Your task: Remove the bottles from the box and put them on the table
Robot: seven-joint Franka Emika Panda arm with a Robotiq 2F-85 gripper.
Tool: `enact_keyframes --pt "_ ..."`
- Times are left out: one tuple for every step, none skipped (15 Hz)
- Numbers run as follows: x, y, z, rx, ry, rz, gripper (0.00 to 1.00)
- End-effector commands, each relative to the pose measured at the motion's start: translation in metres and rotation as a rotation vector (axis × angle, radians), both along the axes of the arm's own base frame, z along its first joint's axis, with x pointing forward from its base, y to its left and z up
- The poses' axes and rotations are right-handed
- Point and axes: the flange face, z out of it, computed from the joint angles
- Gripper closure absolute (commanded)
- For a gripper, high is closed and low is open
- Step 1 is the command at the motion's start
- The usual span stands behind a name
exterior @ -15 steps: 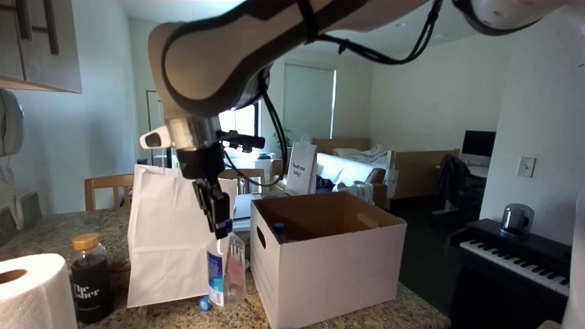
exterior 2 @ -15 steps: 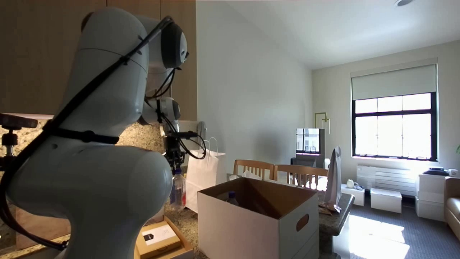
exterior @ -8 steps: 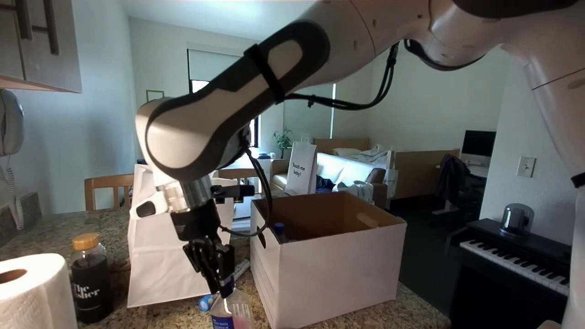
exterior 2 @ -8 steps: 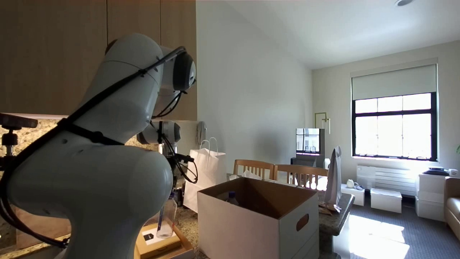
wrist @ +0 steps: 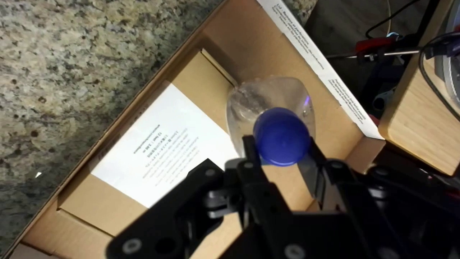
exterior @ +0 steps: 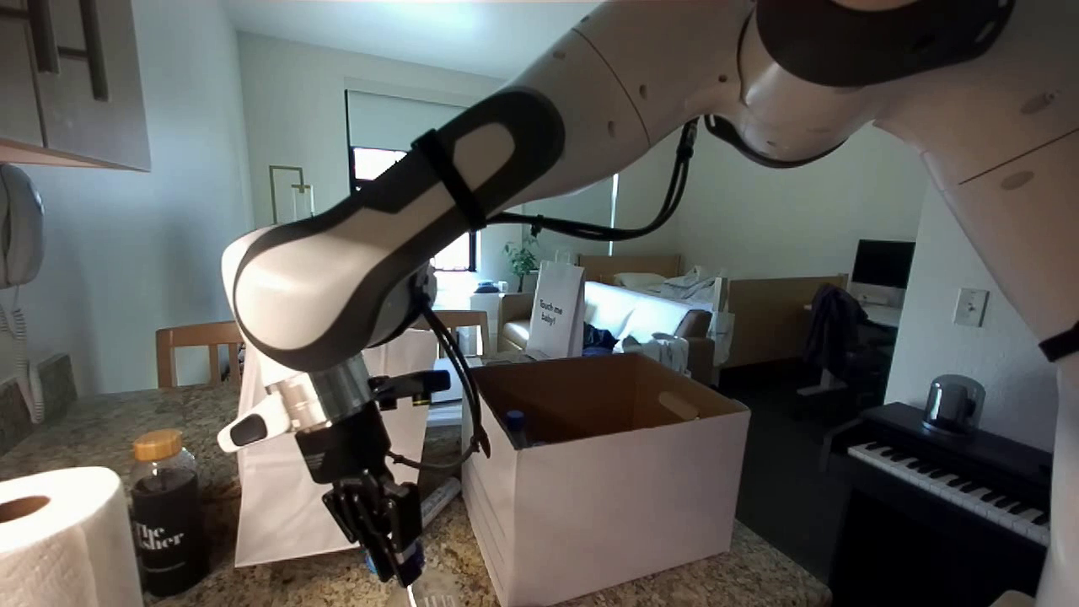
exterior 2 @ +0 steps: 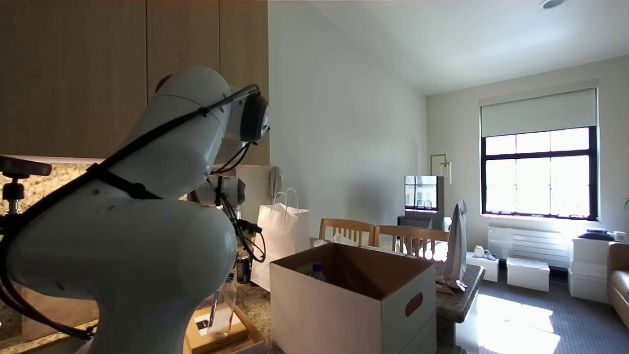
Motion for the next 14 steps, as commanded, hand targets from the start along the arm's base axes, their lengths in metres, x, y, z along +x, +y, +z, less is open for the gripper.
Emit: enact_keyframes --pt "0.012 0.007 0.010 0.058 -0.041 -0.015 0.88" --pt "0.016 0.010 0.013 0.077 -0.063 -0.028 0.88" --pt "0.020 0.013 0.016 0.095 -0.080 -0.041 0.88" --pt "0.023 0.014 0.017 0.111 -0.097 -0.051 0.88" --pt "0.025 0.014 0.015 0.118 -0.114 -0.062 0.88" --pt "0.026 0.014 0.010 0.114 -0.127 -0.067 0.88" --pt "0.027 0.013 0.005 0.109 -0.137 -0.073 0.88" --pt "0.028 0.012 0.000 0.101 -0.148 -0.081 0.88" --pt "0.027 0.011 -0.006 0.079 -0.147 -0.076 0.88" --pt "0.026 0.011 -0.007 0.065 -0.150 -0.070 0.88" --pt "0.023 0.010 -0.010 0.043 -0.146 -0.053 0.88" --pt "0.020 0.009 -0.015 0.014 -0.151 -0.036 0.88" --pt "0.016 0.007 -0.019 -0.017 -0.159 -0.014 0.88" --pt "0.013 0.006 -0.022 -0.046 -0.164 0.007 0.88"
